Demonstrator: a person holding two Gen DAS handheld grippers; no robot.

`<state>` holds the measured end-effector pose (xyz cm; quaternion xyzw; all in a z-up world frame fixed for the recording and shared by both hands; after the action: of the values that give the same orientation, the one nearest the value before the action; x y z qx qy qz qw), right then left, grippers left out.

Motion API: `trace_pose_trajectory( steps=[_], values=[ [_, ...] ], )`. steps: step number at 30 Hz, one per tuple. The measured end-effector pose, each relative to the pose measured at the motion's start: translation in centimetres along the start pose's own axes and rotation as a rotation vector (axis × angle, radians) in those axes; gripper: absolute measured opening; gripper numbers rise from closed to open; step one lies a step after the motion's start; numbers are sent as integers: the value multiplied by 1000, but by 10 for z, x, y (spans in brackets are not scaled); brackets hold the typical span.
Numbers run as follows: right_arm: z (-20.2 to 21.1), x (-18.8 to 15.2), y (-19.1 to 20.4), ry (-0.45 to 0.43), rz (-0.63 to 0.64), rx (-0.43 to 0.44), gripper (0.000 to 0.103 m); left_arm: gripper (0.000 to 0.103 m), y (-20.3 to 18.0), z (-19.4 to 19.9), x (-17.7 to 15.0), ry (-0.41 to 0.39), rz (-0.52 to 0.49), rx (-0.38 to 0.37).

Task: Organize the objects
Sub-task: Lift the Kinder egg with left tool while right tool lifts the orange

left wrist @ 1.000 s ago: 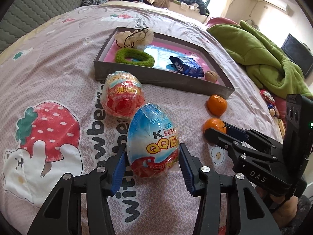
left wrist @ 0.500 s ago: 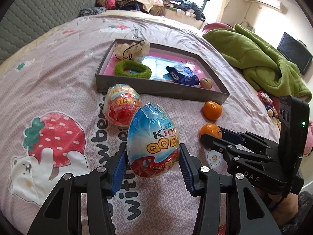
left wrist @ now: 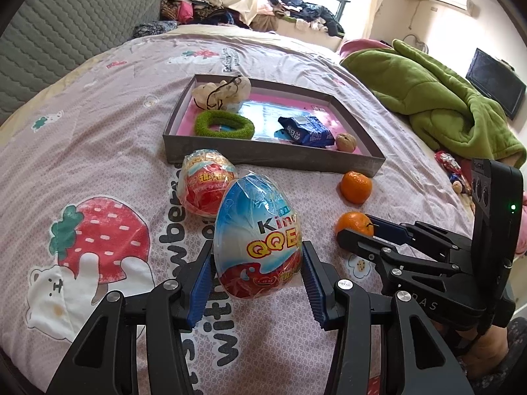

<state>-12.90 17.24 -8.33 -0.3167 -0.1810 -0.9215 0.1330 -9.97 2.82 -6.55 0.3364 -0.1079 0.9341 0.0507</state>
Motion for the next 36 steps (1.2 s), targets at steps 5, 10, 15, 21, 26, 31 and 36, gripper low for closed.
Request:
trace_pose_trajectory(
  steps=[5,10,15,21,26,31,36],
  values=[
    [6,2,4,-21,13,-6,40,52,-1,8,3,-25,-9,6],
    [17,6,11,-58,38,-13,40,52,-2,19,6,-56,-22,24],
    [26,10,18,-85,58,-18,40,52,-4,28,9,-84,-36,46],
    [37,17,25,-116,73,-16,40,52,-5,36,14,-105,-45,50],
    [48,27,28,-152,86,-23,40,52,-8,38,18,-116,-55,56],
    [58,41,28,-187,94,-34,40,52,-10,40,26,-133,-60,64],
    [69,57,29,-226,108,-38,40,52,-11,44,39,-158,-66,69]
  ],
)
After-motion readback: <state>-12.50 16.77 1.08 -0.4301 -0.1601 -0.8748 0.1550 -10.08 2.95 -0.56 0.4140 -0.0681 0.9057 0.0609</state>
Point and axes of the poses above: each gripper's, at about its wrist camera, not at the fingertips, and z roughly against the way its jaws point, y to its left, x to its top, the point moved 5 cm from there along -z, roughly the way its jaws point, and after that the axes turned 4 degrees about -z, right-handed, at the moved point
